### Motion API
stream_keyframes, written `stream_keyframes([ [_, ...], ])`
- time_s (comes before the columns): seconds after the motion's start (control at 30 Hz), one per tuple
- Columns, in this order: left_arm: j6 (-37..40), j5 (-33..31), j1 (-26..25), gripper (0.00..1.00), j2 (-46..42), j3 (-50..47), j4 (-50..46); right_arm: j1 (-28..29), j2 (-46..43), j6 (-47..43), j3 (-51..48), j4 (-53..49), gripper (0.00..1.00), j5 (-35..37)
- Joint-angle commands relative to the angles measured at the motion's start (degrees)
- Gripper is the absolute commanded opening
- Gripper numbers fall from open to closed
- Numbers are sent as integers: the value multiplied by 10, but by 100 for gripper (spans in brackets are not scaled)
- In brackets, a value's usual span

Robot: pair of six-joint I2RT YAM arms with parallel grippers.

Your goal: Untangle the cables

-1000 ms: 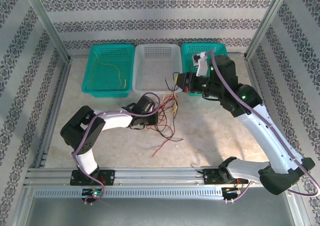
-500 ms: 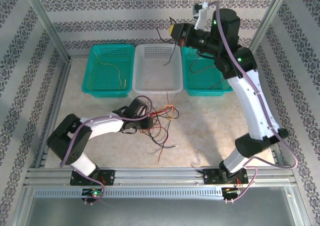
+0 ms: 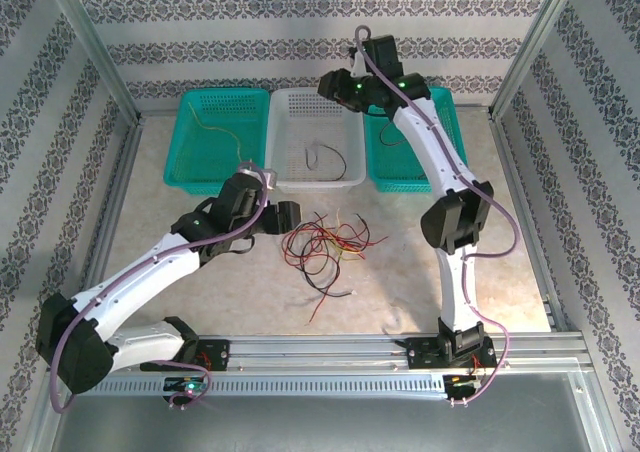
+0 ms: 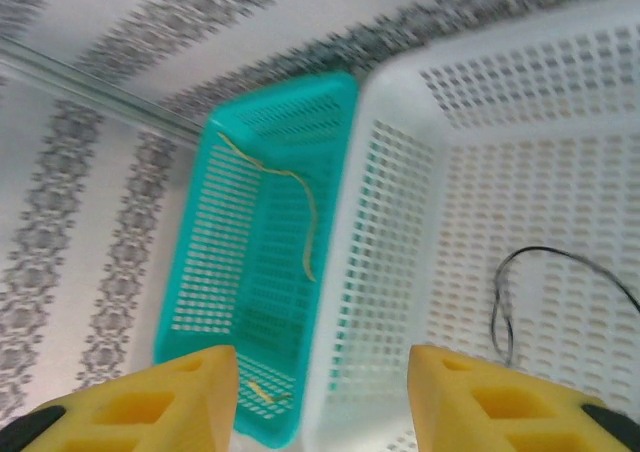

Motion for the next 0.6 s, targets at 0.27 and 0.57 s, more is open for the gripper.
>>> stream_keyframes([
  [0.27, 24, 44, 21, 58, 70, 6, -12, 62, -232, -56, -257, -31, 50, 118],
  [0.57, -41, 101, 30, 50, 139, -3, 67, 105, -434, -10, -655, 1, 48, 129],
])
